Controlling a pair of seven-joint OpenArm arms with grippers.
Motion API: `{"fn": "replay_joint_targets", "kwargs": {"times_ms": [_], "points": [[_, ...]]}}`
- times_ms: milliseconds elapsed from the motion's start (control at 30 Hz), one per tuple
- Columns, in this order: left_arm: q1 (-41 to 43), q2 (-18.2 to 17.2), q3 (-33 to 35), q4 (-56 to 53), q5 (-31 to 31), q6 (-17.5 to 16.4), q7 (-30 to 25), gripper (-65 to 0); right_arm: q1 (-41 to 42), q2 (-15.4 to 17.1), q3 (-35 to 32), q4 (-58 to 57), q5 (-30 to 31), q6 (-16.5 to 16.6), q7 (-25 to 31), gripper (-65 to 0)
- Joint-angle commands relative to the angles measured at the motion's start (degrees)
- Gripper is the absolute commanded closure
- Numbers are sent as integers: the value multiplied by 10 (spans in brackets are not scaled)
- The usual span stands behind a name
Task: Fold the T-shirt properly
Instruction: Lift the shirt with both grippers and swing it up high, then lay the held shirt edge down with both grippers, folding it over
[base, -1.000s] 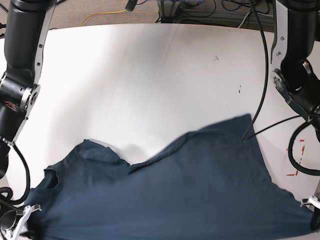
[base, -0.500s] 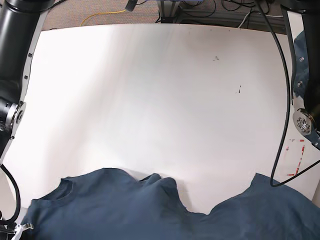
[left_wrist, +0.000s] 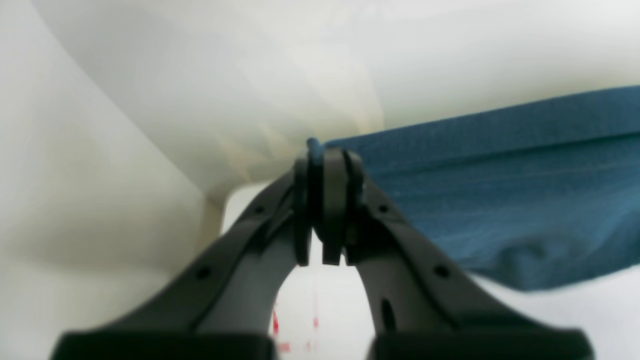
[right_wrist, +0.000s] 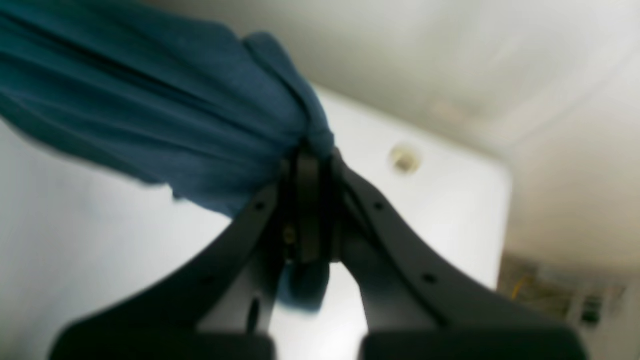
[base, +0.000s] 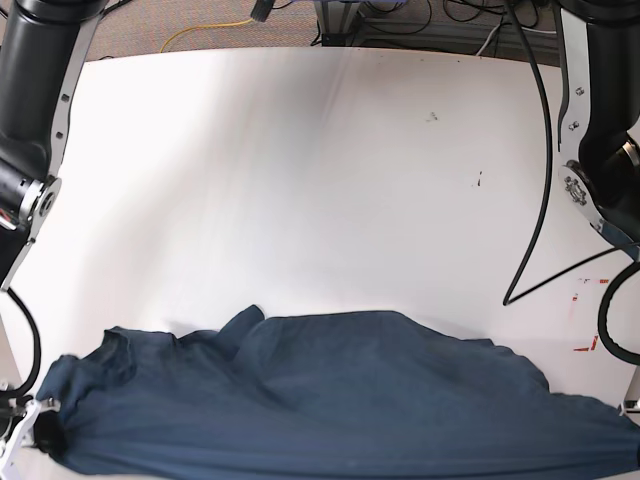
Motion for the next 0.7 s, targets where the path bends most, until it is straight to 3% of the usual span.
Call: {"fn": "replay_joint_targets", "kwargs": {"times_ms": [0,133,333,667], "points": [[12,-14,-5,13,31,-4,-12,0,-3,15,33,8,-9,-4,8,0],[83,-13,-19,50,31,-15,-11,0,-66,17,63,9,19,-4,8,0],[170,19,-57,65,31,-16,-11,0,-159,17,114,16,55,-4,8,0],[350,49,-86,147,31,-16,-10,0,-350,15,177,154,72,-4,7,0]]}}
